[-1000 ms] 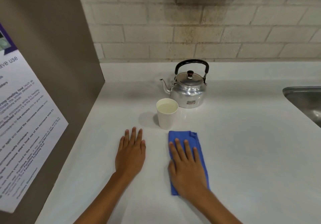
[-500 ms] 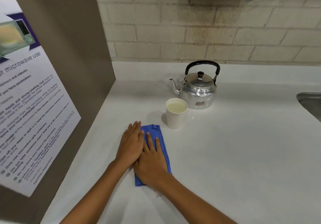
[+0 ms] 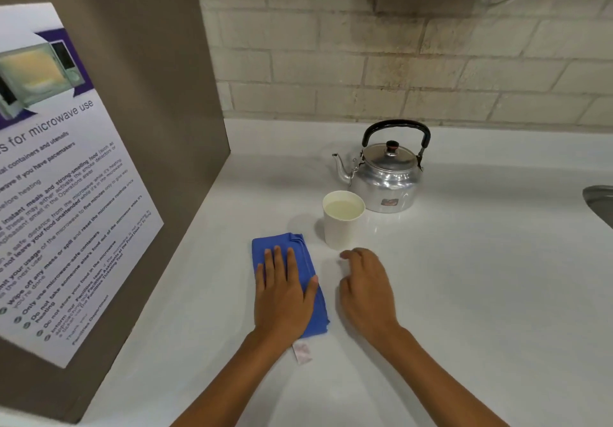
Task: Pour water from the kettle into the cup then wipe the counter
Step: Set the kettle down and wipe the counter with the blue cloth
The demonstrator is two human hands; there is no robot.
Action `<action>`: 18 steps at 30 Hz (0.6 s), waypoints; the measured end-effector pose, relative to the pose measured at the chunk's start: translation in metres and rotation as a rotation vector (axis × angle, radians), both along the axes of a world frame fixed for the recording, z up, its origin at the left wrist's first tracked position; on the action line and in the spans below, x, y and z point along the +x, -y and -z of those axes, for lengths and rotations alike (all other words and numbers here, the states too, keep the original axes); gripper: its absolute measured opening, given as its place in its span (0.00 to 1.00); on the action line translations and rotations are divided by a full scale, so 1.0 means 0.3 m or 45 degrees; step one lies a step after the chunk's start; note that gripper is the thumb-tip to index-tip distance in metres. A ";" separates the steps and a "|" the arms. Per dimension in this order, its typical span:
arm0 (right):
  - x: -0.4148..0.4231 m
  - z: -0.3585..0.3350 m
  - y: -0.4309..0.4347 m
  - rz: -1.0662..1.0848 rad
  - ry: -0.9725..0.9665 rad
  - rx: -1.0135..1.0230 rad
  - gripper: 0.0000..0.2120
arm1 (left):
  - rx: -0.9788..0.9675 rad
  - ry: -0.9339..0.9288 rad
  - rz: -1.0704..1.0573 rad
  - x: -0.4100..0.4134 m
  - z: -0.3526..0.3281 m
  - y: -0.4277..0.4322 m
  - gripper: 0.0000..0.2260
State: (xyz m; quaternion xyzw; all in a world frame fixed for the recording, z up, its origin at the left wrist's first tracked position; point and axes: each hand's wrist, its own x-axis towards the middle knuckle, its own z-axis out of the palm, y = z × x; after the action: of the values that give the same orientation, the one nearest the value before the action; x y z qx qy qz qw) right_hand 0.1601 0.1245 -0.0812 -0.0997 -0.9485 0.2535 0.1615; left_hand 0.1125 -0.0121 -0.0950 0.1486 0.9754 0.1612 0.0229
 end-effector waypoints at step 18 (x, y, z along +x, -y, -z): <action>-0.064 0.089 -0.215 0.166 0.422 0.250 0.27 | -0.237 -0.131 0.111 -0.205 0.034 -0.002 0.26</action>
State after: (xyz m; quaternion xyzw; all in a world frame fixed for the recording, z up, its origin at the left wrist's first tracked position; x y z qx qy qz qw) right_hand 0.1410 0.1890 -0.1078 -0.1851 -0.9738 0.1290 0.0283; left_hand 0.0509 -0.0116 -0.1052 0.1962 0.9787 0.0608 -0.0064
